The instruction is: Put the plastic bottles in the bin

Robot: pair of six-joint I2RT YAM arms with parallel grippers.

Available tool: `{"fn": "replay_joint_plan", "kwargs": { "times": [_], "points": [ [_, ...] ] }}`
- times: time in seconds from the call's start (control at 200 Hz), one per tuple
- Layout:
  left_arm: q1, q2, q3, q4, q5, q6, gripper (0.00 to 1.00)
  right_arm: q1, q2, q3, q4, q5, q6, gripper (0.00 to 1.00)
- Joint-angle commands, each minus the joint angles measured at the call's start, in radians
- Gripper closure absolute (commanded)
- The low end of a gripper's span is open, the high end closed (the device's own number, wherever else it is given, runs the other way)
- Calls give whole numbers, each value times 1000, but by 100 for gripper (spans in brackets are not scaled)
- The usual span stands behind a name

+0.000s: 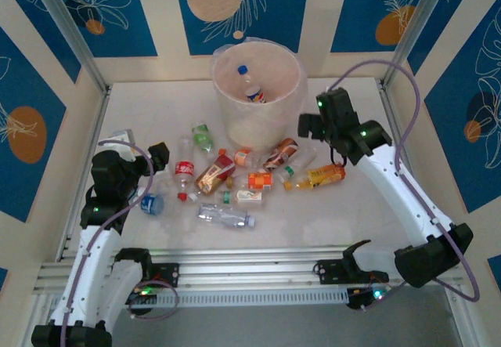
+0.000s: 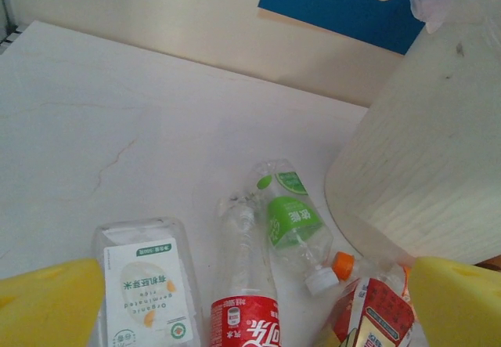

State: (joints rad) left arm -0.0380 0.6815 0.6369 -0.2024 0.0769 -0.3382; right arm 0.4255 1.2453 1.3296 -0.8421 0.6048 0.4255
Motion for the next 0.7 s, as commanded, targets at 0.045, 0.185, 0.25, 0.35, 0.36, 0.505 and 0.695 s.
{"fn": "replay_joint_plan", "kwargs": {
  "times": [0.045, 0.185, 0.25, 0.35, 0.36, 0.505, 0.695],
  "points": [
    [-10, -14, 29, -4, -37, 10, 0, -85, -106, -172, -35, -56, 100, 1],
    [-10, -1, 21, 23, -31, -11, 0, -180, -147, -306, 18, -152, 90, 1],
    [-10, 8, 21, 32, -27, -20, 0, -223, -143, -341, 34, -184, 85, 1],
    [-10, 20, 17, 38, -22, -29, 1, -297, -115, -369, 52, -253, 80, 1],
    [-10, 22, 18, 37, -22, -29, 0, -305, -111, -369, 50, -260, 84, 1],
    [-10, 31, 14, 40, -19, -30, 0, -375, -56, -369, 47, -343, 159, 1],
    [-10, 39, 6, 54, -13, -34, 1, -382, 11, -391, 99, -392, 303, 1]
  ]
}}
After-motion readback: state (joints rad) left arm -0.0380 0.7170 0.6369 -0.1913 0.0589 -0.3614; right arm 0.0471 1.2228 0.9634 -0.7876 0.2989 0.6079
